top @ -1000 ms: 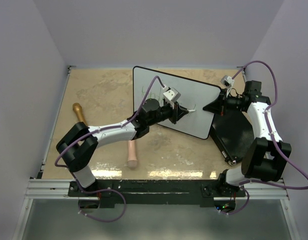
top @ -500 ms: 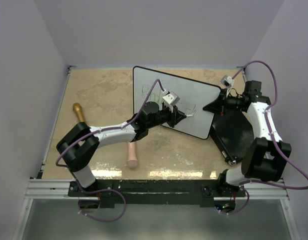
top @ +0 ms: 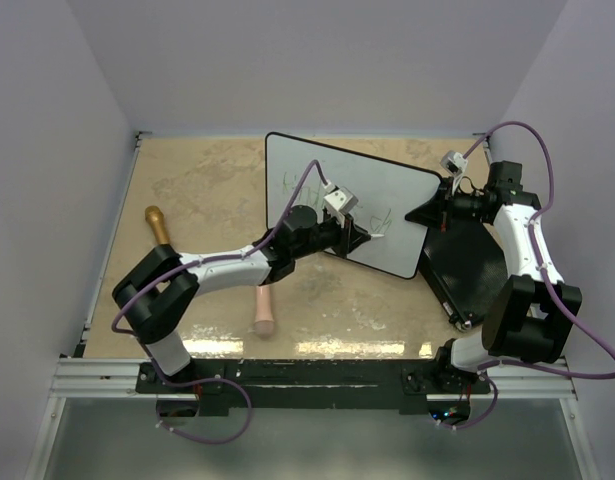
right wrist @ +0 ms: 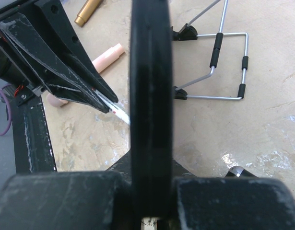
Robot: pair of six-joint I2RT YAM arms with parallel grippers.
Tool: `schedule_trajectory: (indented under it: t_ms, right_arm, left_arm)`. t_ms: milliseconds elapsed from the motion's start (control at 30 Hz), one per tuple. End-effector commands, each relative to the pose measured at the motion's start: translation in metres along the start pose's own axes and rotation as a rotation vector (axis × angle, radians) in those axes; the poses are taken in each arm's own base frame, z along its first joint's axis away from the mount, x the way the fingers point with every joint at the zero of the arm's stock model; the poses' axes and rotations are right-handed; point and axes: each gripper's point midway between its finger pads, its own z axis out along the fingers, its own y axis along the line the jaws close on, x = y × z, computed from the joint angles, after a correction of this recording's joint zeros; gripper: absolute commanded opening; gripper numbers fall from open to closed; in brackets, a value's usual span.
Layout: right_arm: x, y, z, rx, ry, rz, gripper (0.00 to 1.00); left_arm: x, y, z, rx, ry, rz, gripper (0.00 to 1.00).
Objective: Write a sentence on the whiteboard
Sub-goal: Write on the whiteboard at the center of the board.
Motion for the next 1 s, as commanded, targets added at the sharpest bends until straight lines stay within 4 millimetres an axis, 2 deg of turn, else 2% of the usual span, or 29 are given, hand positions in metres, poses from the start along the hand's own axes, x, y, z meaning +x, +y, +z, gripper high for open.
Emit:
schedule_trajectory:
  t_ms: [0,67,100,133,200,233,300,333,400,433,500,533,567,733,967]
  right_arm:
    - [-0.005,-0.005,-0.006,0.059,0.021,-0.072,0.00]
    - [-0.005,-0.004,-0.006,0.057,0.020,-0.073,0.00]
    - [-0.005,-0.004,-0.006,0.057,0.020,-0.073,0.00]
    - [-0.005,-0.004,-0.006,0.057,0.020,-0.076,0.00]
    - [-0.005,-0.004,-0.006,0.057,0.020,-0.075,0.00]
    - [-0.005,-0.004,-0.006,0.057,0.020,-0.073,0.00]
    - [-0.004,-0.004,-0.006,0.057,0.020,-0.073,0.00]
    - [-0.004,-0.005,-0.006,0.058,0.021,-0.073,0.00]
    - [-0.005,-0.004,-0.006,0.058,0.021,-0.074,0.00]
    - [-0.005,-0.004,-0.006,0.059,0.020,-0.075,0.00]
    - [-0.005,-0.003,-0.006,0.057,0.018,-0.075,0.00]
    - [-0.005,-0.003,-0.006,0.055,0.018,-0.074,0.00]
    - [-0.004,-0.004,-0.005,0.054,0.018,-0.071,0.00]
    - [-0.003,-0.005,-0.005,0.053,0.020,-0.065,0.00]
    - [-0.002,-0.006,-0.004,0.051,0.020,-0.066,0.00]
  left_arm:
    - [-0.055,-0.028,-0.019,0.082,-0.140,0.023,0.00]
    - [-0.055,-0.032,-0.030,0.091,-0.144,0.025,0.00]
    - [-0.067,-0.038,-0.039,0.103,-0.175,0.032,0.00]
    - [-0.059,-0.038,-0.045,0.105,-0.164,0.028,0.00]
    - [-0.066,-0.040,-0.059,0.110,-0.193,0.022,0.00]
    - [-0.055,-0.037,-0.065,0.103,-0.178,-0.005,0.00]
    - [-0.059,-0.035,-0.076,0.103,-0.213,-0.027,0.00]
    - [-0.048,-0.034,-0.081,0.101,-0.200,-0.060,0.00]
    - [-0.050,-0.035,-0.088,0.108,-0.222,-0.077,0.00]
    - [-0.041,-0.034,-0.091,0.103,-0.209,-0.099,0.00]
    - [-0.043,-0.038,-0.098,0.114,-0.229,-0.111,0.00]
    - [-0.037,-0.036,-0.101,0.107,-0.220,-0.124,0.00]
    - [-0.040,-0.039,-0.105,0.110,-0.232,-0.123,0.00]
    - [-0.031,-0.035,-0.113,0.079,-0.221,-0.127,0.00]
    - [-0.022,-0.041,-0.106,0.077,-0.206,-0.123,0.00]
